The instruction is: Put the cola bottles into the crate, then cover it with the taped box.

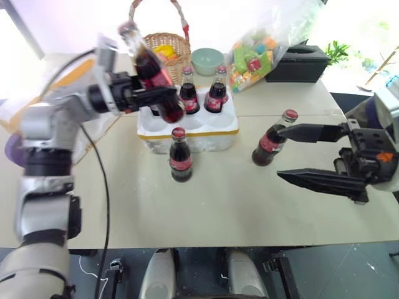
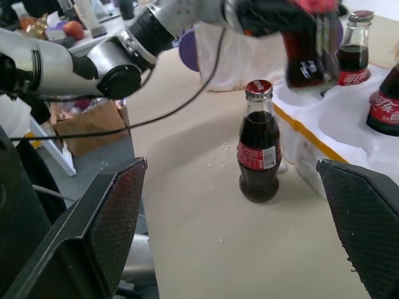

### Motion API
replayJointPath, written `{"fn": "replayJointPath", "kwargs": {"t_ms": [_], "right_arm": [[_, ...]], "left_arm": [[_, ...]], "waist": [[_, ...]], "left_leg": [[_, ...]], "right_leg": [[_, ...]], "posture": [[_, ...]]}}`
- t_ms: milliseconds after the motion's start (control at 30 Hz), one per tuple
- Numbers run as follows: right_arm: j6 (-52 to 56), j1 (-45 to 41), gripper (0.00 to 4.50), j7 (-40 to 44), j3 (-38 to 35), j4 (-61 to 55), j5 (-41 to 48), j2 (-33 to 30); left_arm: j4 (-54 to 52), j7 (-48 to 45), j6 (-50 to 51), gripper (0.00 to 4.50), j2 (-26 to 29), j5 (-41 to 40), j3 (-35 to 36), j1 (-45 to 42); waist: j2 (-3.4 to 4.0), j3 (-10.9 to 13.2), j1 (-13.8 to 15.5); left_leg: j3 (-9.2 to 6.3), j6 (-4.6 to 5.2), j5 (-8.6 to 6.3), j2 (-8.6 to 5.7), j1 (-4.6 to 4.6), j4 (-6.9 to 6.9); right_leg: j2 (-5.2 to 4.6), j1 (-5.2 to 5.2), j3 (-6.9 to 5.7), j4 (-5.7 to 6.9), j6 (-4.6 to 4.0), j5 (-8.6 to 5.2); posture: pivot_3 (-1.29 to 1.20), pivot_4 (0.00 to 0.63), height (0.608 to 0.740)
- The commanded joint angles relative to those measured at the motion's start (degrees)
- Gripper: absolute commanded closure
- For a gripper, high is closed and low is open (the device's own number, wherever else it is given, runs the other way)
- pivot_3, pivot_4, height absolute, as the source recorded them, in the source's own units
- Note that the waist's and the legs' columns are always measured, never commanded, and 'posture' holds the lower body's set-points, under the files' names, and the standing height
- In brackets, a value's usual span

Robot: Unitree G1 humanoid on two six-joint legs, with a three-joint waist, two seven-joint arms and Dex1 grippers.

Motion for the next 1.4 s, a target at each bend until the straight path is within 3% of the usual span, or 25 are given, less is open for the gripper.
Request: {"fn": "replayJointPath", "kwargs": {"t_ms": [33,167,333,400,467,633,800,967,1067,1233,1400], "right_arm": [[-1.50,1.11,0.00,-4.48,-3.14,-2.41,4.31,-0.49],[-2.34,3.60,0.00,-8.66,-4.29,-4.50,7.81,-0.79],[-4.41,4.48,0.00,-13.58,-3.27,-5.69,10.92,-1.40],[-4.86,4.65,0.00,-13.98,-2.70,-5.32,10.46,-1.32],[-5.04,4.85,0.00,-13.60,-2.04,-4.52,8.99,-1.07],[-6.02,4.04,0.00,-10.73,0.46,-3.17,4.94,-0.80],[-6.01,4.03,0.00,-2.44,2.20,-2.49,-0.31,-1.66],[-6.39,4.77,0.00,3.26,3.60,-1.13,-4.99,-0.90],[-6.80,4.70,0.00,5.53,4.66,-0.28,-7.21,-0.29],[-7.04,4.09,0.00,7.14,5.91,0.59,-8.73,0.31],[-6.52,4.67,0.00,7.15,4.76,0.84,-7.95,0.63]], "left_arm": [[11.11,-2.73,-11.14,1.67,-2.73,6.12,-0.73,-7.33],[22.22,-4.47,-17.63,1.67,-7.07,10.11,-0.80,-12.29],[27.87,-7.84,-23.77,1.67,-9.93,15.95,-3.07,-12.84],[28.38,-9.45,-24.48,0.63,-10.06,17.48,-3.32,-12.12],[28.61,-10.22,-25.50,0.05,-9.67,18.61,-3.29,-11.47],[25.69,-9.76,-27.87,0.05,-7.48,19.54,-1.79,-8.95],[7.37,-11.73,-15.82,0.05,1.92,12.95,3.96,-1.41],[-19.65,-11.44,0.12,0.05,14.58,4.02,10.97,16.35],[-35.51,-9.32,7.52,0.05,18.16,-2.41,15.16,29.30],[-48.78,-2.23,8.86,0.05,15.47,-5.26,15.36,42.16],[-43.59,8.30,0.61,0.05,4.14,2.42,6.82,38.98]], "waist": [[-0.01,0.01,-0.03],[-0.02,0.02,0.15],[-0.03,0.02,0.15],[-0.03,0.02,0.16],[-0.02,0.01,0.15],[-0.01,0.01,0.07],[-0.01,0.01,-0.50],[0.05,-0.02,-1.73],[0.06,-0.03,-1.31],[0.06,-0.04,-0.95],[0.12,-0.07,-0.45]], "left_leg": [[0.00,0.00,0.00,0.00,-0.01,-0.01],[0.00,0.07,-0.04,0.01,-0.07,-0.03],[0.00,0.12,-0.07,0.00,-0.12,0.02],[0.00,0.12,-0.07,0.01,-0.11,0.02],[-0.01,0.12,-0.07,0.01,-0.11,0.02],[-0.01,0.13,-0.07,0.01,-0.08,0.06],[-0.01,0.13,-0.07,0.05,-0.07,0.05],[-0.02,0.15,-0.09,0.10,0.02,-0.04],[-0.02,0.15,-0.08,0.10,0.09,0.01],[-0.03,0.11,-0.09,0.08,0.09,0.31],[-0.05,0.11,-0.10,0.04,0.14,0.44]], "right_leg": [[0.01,-0.02,0.00,0.00,0.01,0.00],[0.01,-0.06,0.02,-0.02,0.14,0.06],[0.00,-0.05,0.02,-0.05,0.14,0.06],[0.00,-0.05,0.02,-0.04,0.14,0.06],[0.00,-0.04,0.02,-0.04,0.13,0.05],[0.00,-0.04,0.05,0.01,0.11,0.04],[0.03,-0.06,0.07,0.08,0.15,0.06],[0.06,-0.06,0.09,0.13,0.18,0.06],[0.05,0.00,0.10,0.19,0.10,0.00],[-0.04,0.20,0.09,0.10,-0.06,-0.08],[-0.05,0.35,0.08,0.09,-0.06,-0.07]], "posture": [[0.00,0.150,0.740],[0.00,0.150,0.740],[0.00,0.150,0.740],[0.00,0.150,0.740],[0.00,0.150,0.740],[0.00,0.150,0.740],[0.00,0.150,0.740],[0.00,0.150,0.740],[0.00,0.150,0.740],[0.00,0.150,0.740],[0.00,0.150,0.740]]}}
